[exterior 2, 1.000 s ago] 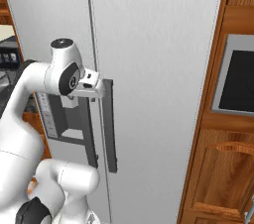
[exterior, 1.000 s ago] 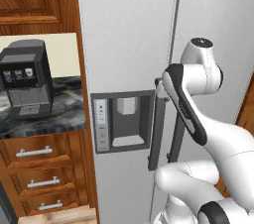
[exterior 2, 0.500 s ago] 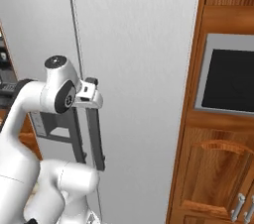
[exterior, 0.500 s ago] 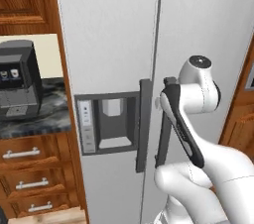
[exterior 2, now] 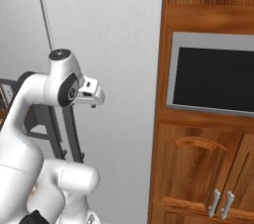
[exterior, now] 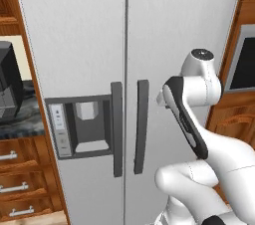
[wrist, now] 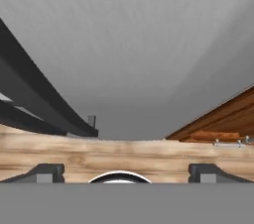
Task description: Open the freezer door, pick up the ice cube tray from the freezer, and place it on the dining counter.
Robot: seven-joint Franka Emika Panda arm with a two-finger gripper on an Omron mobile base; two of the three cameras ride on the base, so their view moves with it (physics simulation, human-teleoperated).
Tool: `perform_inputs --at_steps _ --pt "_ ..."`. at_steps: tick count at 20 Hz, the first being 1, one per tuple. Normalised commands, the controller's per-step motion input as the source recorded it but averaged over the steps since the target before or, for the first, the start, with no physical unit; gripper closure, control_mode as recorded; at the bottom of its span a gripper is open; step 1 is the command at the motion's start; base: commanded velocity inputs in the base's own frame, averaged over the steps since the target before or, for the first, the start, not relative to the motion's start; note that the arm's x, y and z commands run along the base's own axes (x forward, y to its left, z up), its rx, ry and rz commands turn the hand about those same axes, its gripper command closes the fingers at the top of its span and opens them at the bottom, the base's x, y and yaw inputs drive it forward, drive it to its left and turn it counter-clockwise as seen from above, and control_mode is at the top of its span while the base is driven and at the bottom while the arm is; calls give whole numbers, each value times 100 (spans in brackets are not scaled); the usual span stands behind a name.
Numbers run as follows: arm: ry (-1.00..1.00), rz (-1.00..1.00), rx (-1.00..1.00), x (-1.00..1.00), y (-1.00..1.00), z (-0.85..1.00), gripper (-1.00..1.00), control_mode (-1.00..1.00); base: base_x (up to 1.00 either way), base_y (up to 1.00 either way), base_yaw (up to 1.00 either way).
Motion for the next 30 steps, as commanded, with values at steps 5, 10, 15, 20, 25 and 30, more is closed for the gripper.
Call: perform_inputs --at_steps 5,10,15,20,25,30 --pt "-4 0 0 -18 28 -4 -100 -100 0 3 0" --pt "-11 0 -7 -29 91 -36 -100 -100 0 0 0" --pt "-4 0 -7 -9 100 -28 -100 -100 0 0 0" --pt "0 0 -4 24 100 -25 -100 -100 0 0 0" --pt "0 -4 0 35 71 -15 -100 -100 0 0 0" --pt "0 -2 0 36 10 -20 -100 -100 0 0 0"
